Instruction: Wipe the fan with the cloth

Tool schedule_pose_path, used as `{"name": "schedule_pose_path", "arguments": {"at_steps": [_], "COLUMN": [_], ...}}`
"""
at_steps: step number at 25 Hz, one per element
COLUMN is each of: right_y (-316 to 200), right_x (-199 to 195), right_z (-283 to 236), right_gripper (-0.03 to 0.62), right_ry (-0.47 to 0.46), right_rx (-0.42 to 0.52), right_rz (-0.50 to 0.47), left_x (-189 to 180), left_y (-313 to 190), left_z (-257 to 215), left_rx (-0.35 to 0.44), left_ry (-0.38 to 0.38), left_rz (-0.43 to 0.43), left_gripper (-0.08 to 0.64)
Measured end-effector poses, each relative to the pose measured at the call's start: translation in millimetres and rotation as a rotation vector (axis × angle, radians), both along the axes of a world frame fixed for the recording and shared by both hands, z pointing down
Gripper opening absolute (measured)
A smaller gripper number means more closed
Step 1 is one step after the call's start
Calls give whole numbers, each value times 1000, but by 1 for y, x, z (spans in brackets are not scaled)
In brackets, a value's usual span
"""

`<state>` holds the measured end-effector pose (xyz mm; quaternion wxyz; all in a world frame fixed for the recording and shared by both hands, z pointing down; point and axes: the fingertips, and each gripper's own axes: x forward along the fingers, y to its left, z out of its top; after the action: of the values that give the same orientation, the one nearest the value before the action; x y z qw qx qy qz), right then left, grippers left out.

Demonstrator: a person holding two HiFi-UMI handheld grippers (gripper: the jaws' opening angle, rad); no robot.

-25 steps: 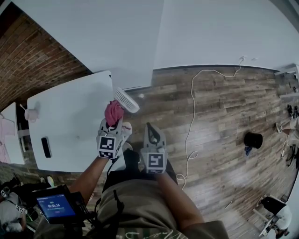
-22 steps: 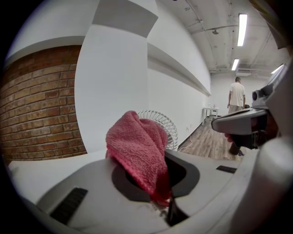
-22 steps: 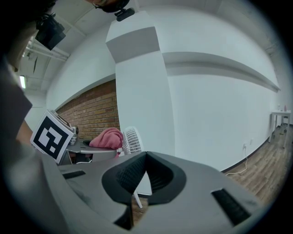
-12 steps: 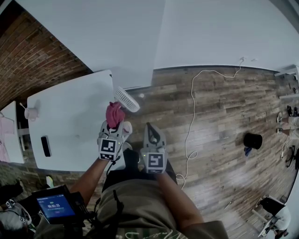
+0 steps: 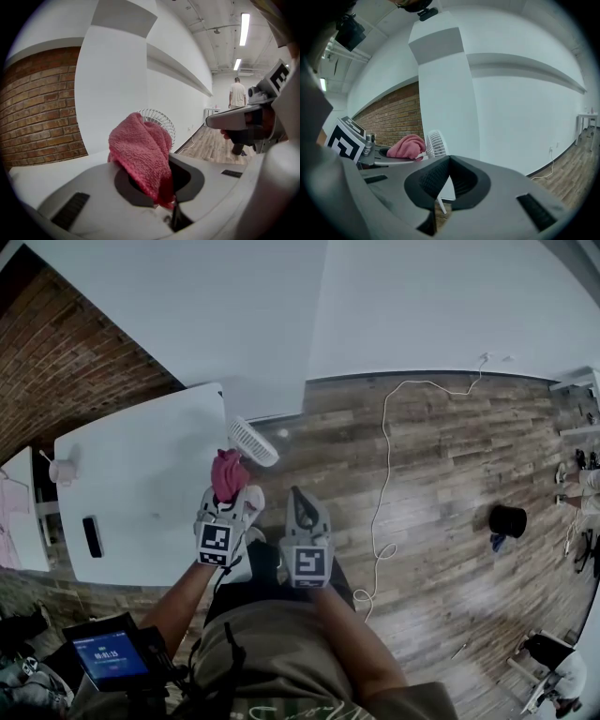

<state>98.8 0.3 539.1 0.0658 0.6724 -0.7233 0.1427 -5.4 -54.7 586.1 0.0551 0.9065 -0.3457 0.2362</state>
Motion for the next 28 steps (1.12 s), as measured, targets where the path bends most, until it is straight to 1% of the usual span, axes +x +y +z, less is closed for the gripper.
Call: {"name": "schedule_pose_path", "arguments": {"at_steps": [12, 14, 17, 19, 28], "right_y": [5, 7, 5, 5, 7], "right_x": [-3, -3, -4, -4, -7], "right_z": [0, 3, 1, 3, 8], "right_gripper": [0, 0, 0, 0, 1], "right_ry": [2, 10, -2, 14, -3], "right_rx": [-14, -14, -6, 0, -21], "right_rz": [0, -4, 1, -6, -19], "left_x": [-2, -2, -3, -3, -5], "left_y": [6, 8, 11, 12, 21], "left_z": [0, 1, 3, 4, 9], "left_rx": [12, 7, 1, -7, -22], "left_ry": [9, 15, 19, 26, 23], "left_rz": [5, 3, 0, -7, -10], "left_gripper": [57, 57, 57, 57, 55]}}
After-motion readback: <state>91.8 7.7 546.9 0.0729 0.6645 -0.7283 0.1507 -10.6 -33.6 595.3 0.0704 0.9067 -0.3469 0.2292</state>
